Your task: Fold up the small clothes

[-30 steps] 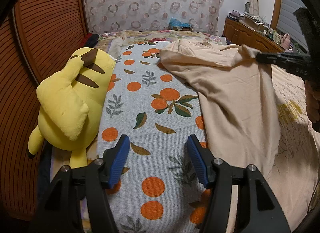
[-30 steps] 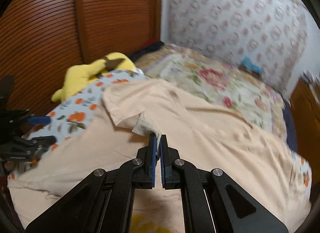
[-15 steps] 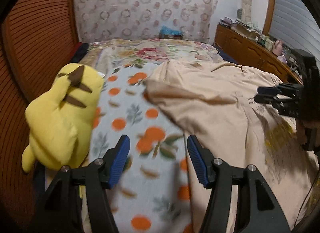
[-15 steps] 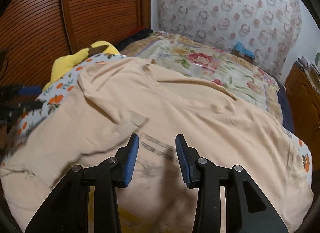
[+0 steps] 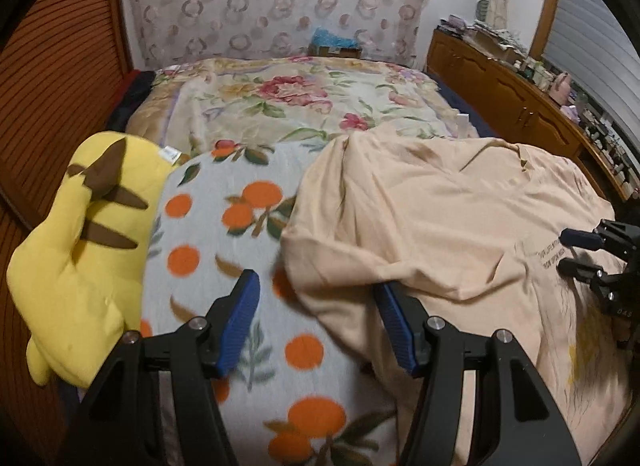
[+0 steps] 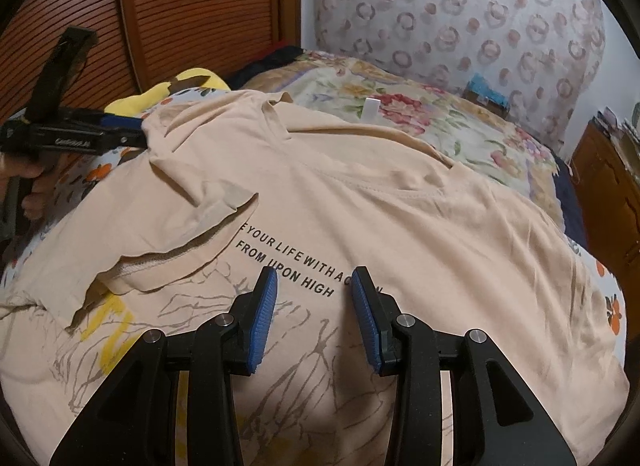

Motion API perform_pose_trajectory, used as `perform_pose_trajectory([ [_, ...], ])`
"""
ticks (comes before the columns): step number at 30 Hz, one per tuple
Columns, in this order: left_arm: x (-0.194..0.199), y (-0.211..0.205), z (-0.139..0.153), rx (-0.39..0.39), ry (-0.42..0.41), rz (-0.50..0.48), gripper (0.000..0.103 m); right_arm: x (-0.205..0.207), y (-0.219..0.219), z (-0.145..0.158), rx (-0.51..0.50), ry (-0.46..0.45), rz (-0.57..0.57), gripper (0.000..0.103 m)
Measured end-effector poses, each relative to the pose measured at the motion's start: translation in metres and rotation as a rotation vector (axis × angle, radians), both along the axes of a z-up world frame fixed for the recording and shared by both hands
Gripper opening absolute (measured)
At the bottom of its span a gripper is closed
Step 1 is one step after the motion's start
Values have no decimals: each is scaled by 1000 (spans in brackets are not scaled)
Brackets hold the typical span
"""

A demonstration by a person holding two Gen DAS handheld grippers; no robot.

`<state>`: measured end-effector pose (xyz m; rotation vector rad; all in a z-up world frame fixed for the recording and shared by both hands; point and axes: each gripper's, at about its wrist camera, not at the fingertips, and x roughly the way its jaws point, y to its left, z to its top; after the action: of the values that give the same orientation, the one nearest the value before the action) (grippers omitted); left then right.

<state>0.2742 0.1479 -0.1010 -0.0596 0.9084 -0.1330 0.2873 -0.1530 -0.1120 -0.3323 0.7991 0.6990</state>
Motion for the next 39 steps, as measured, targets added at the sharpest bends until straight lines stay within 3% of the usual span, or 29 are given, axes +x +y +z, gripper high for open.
perform_pose_trajectory([
  [2,4,-2,0,-7,-7,-33,34,1,-1,-1,7,6,3,39],
  [3,4,-3,2,-10,-9,-41,30,2,-2,-1,8,8,5,40],
  [5,6,-3,4,-18,-14,-52,5,1,-2,-1,5,5,5,40],
  [13,16,29,30,7,-100,47,4,-1,-2,-1,2,-4,9,40],
  [22,22,38,24,23,-24,57,6,-1,1,-2,1,-5,14,41],
  [24,18,37,26,58,-35,64,12,-1,2,-2,0,-7,14,41],
  [25,15,38,29,74,-48,65,22,-1,2,-2,0,-7,14,42],
  [26,12,38,32,84,-60,65,40,-1,1,-2,0,-6,13,42],
  [27,8,39,37,96,-71,68,47,-1,1,-2,0,-7,14,42],
  [32,-6,37,57,102,-117,64,61,-1,1,-2,1,-7,14,42],
  [39,-21,-22,62,45,-145,-54,61,0,1,-1,21,2,7,42],
])
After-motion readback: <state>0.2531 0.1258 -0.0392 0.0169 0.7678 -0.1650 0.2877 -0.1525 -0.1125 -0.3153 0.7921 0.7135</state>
